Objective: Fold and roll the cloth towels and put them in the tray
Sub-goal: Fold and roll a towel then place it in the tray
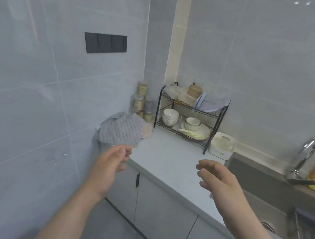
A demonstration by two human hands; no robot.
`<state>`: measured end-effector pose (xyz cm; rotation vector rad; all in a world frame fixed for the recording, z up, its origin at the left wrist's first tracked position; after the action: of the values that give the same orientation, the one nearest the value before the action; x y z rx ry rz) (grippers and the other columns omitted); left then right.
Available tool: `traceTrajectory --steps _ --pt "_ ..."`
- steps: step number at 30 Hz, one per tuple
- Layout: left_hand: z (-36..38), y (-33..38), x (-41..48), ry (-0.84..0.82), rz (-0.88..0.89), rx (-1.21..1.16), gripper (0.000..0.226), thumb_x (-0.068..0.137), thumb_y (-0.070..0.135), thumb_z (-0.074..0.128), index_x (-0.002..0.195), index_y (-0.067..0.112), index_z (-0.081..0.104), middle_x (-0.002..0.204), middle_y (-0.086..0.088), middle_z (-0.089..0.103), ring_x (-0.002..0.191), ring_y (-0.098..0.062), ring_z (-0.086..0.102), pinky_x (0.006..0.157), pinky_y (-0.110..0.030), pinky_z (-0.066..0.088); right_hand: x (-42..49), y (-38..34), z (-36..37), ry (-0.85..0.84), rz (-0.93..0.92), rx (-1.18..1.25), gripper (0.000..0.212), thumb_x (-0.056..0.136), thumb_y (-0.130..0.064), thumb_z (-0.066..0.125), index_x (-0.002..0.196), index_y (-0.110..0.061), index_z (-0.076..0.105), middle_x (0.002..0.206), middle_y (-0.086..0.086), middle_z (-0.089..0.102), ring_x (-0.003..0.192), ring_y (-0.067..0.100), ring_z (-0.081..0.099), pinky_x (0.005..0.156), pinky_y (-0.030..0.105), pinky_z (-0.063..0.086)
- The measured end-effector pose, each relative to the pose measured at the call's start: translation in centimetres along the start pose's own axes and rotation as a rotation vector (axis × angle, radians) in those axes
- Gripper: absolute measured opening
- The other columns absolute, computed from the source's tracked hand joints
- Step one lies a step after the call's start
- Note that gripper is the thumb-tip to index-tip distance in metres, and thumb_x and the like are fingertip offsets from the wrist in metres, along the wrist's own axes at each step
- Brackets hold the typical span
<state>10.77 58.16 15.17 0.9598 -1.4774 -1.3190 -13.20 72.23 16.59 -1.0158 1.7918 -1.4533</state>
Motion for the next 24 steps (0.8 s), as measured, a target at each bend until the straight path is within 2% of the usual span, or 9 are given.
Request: traceTrajectory --steps 3,6,8,11,14,19,21,24 --pt "1.0 -1.9 4.8 0.019 -0.029 0.041 0.025 0.102 0.021 0.038 0.104 0.016 0.063 0.114 -0.006 0.064 0.110 -0.019 0.059 0.086 -0.025 0.049 5.2 1.5 0.3 -0.019 0.017 0.028 0.020 0.094 -0.021 0.055 0.110 -0.032 0.062 0.109 -0.018 0.065 0.100 0.011 0.062 0.071 0.018 0.040" --pt "2.7 -3.2 10.0 0.007 -0.052 0.083 0.030 0.091 0.040 0.047 0.104 0.019 0.064 0.114 -0.002 0.065 0.110 -0.015 0.059 0.087 -0.026 0.049 10.8 2.8 -0.2 -0.014 0.059 0.055 0.018 0.094 -0.022 0.056 0.106 -0.033 0.064 0.106 -0.018 0.065 0.101 0.014 0.062 0.068 0.022 0.039" --pt "3.3 -3.8 13.2 0.013 -0.066 0.110 0.037 0.084 0.045 0.044 0.104 0.022 0.064 0.113 0.002 0.064 0.110 -0.011 0.059 0.088 -0.025 0.049 14.6 3.4 -0.3 -0.016 0.069 0.072 0.018 0.093 -0.021 0.057 0.105 -0.031 0.065 0.107 -0.014 0.066 0.100 0.016 0.063 0.077 0.024 0.044" --pt "3.4 -4.7 17.7 0.046 -0.080 0.149 0.022 0.101 0.030 0.044 0.106 0.022 0.064 0.115 0.004 0.063 0.112 -0.010 0.057 0.093 -0.026 0.047 20.0 3.8 0.4 -0.030 0.077 0.076 0.018 0.092 -0.019 0.058 0.105 -0.030 0.066 0.107 -0.011 0.067 0.101 0.018 0.062 0.089 0.030 0.046" --pt "2.5 -5.8 21.3 0.096 -0.126 0.174 0.025 0.102 0.025 0.039 0.104 0.022 0.064 0.116 0.002 0.063 0.111 -0.012 0.057 0.097 -0.030 0.046 24.3 3.9 2.3 -0.072 0.084 0.065 0.018 0.093 -0.019 0.057 0.106 -0.028 0.066 0.107 -0.010 0.067 0.101 0.019 0.062 0.094 0.035 0.048" --pt "0.0 -7.0 27.0 0.151 -0.173 0.190 0.027 0.100 0.025 0.043 0.112 0.011 0.063 0.117 -0.004 0.063 0.111 -0.018 0.057 0.098 -0.035 0.046 30.0 3.6 6.0 -0.129 0.097 0.050 0.019 0.092 -0.016 0.057 0.108 -0.024 0.065 0.108 -0.008 0.067 0.102 0.018 0.061 0.097 0.038 0.049" --pt "-1.0 -7.6 29.8 0.146 -0.196 0.171 0.026 0.098 0.029 0.048 0.109 0.012 0.063 0.114 -0.003 0.063 0.109 -0.019 0.058 0.099 -0.038 0.045 32.5 3.7 7.7 -0.141 0.107 0.040 0.018 0.092 -0.016 0.058 0.107 -0.024 0.065 0.107 -0.008 0.067 0.101 0.016 0.061 0.096 0.038 0.049" --pt "-2.4 -9.1 35.1 0.104 -0.216 0.223 0.030 0.087 0.046 0.051 0.093 0.019 0.061 0.100 0.002 0.061 0.093 -0.016 0.057 0.096 -0.044 0.046 36.3 4.0 10.8 -0.159 0.125 -0.005 0.018 0.092 -0.016 0.058 0.108 -0.023 0.064 0.106 -0.006 0.067 0.100 0.017 0.061 0.095 0.040 0.050"
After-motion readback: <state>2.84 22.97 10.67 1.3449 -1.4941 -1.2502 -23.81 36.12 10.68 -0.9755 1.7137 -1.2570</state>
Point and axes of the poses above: each hand's wrist, its own x-axis towards the middle knuckle, its own z-axis out of the palm, y = z × x, the point moved 8 cm from there along x, towards the middle knuckle
